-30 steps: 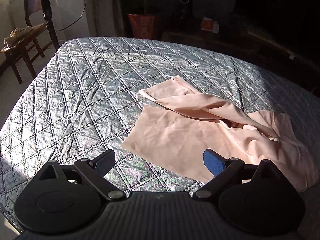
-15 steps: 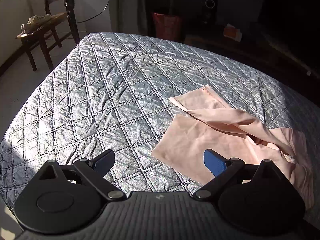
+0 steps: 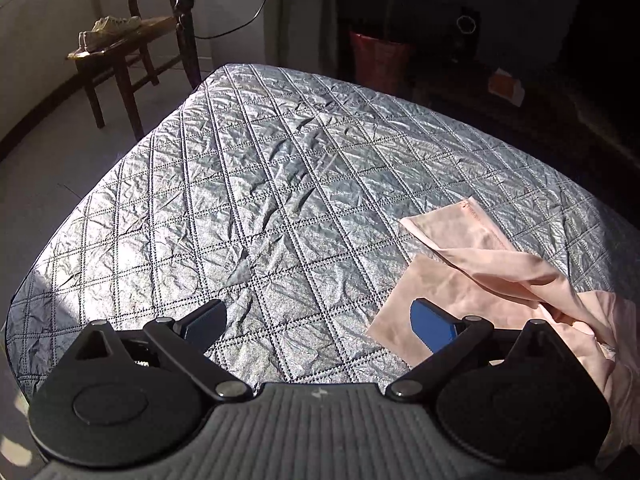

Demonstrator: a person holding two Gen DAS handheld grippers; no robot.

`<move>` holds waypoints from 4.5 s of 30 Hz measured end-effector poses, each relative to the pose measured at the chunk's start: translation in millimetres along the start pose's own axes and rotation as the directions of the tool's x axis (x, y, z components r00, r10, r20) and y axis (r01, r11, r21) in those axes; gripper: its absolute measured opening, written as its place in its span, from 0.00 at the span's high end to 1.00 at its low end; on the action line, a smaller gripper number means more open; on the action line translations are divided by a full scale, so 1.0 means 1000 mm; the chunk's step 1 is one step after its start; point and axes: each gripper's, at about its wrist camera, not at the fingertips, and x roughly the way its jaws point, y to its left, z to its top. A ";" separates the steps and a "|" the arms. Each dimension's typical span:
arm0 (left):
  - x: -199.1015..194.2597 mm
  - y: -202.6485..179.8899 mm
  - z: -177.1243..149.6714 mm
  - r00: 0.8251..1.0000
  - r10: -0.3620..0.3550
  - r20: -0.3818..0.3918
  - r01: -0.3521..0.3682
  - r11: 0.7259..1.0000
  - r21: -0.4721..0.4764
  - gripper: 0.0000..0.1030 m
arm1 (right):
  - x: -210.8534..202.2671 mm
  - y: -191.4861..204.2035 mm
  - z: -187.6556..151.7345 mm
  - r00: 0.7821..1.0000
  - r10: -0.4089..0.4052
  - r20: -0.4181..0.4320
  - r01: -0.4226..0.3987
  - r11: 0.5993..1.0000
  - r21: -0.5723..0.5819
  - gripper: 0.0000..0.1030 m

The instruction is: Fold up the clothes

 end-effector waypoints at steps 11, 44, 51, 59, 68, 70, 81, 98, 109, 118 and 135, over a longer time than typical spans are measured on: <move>0.002 0.002 0.002 1.000 -0.004 -0.003 0.004 0.999 -0.037 0.05 | -0.062 0.006 -0.001 0.984 0.156 0.088 -0.168 0.974 0.155 0.98; 0.007 -0.069 -0.020 1.000 -0.018 -0.019 0.020 0.993 0.115 0.05 | -0.152 -0.214 -0.214 0.963 -0.208 -0.170 0.253 0.492 0.833 0.86; 0.008 -0.077 -0.021 0.999 -0.027 -0.025 0.030 0.992 0.119 0.05 | -0.180 -0.196 -0.208 0.888 -0.344 -0.305 0.459 0.612 0.644 0.69; 0.007 -0.069 -0.018 1.000 -0.019 -0.023 0.021 0.995 0.094 0.05 | -0.168 -0.190 -0.133 0.949 -0.306 -0.071 0.287 0.752 0.593 0.62; 0.005 -0.049 -0.010 1.000 0.004 -0.010 -0.004 0.998 0.061 0.05 | -0.065 -0.158 -0.011 0.996 -0.087 0.031 0.077 0.968 0.239 0.61; 0.004 -0.042 -0.008 1.000 0.018 -0.003 -0.018 0.999 0.045 0.04 | -0.048 -0.150 0.008 0.998 -0.053 0.035 0.046 0.983 0.176 0.60; 0.010 -0.004 0.000 0.997 0.068 -0.026 -0.070 0.991 -0.113 0.04 | 0.036 -0.084 0.084 0.994 0.109 -0.024 -0.110 0.992 -0.065 0.42; 0.009 0.003 0.001 0.996 0.077 -0.037 -0.081 0.986 -0.142 0.04 | -0.046 -0.113 0.083 0.930 0.305 0.206 -0.321 0.946 0.049 0.98; 0.010 0.000 0.000 0.996 0.075 -0.049 -0.081 0.987 -0.136 0.03 | -0.049 -0.198 0.032 0.984 -0.047 0.171 -0.031 0.904 0.427 0.42; 0.009 0.002 -0.002 0.996 0.065 -0.058 -0.073 0.989 -0.133 0.03 | -0.051 -0.305 -0.101 0.940 -0.239 -0.242 0.340 0.684 0.645 0.54; 0.014 -0.037 -0.009 0.996 0.057 -0.070 -0.061 0.996 -0.064 0.03 | -0.049 -0.293 -0.105 0.925 -0.311 -0.218 0.380 0.756 0.533 0.89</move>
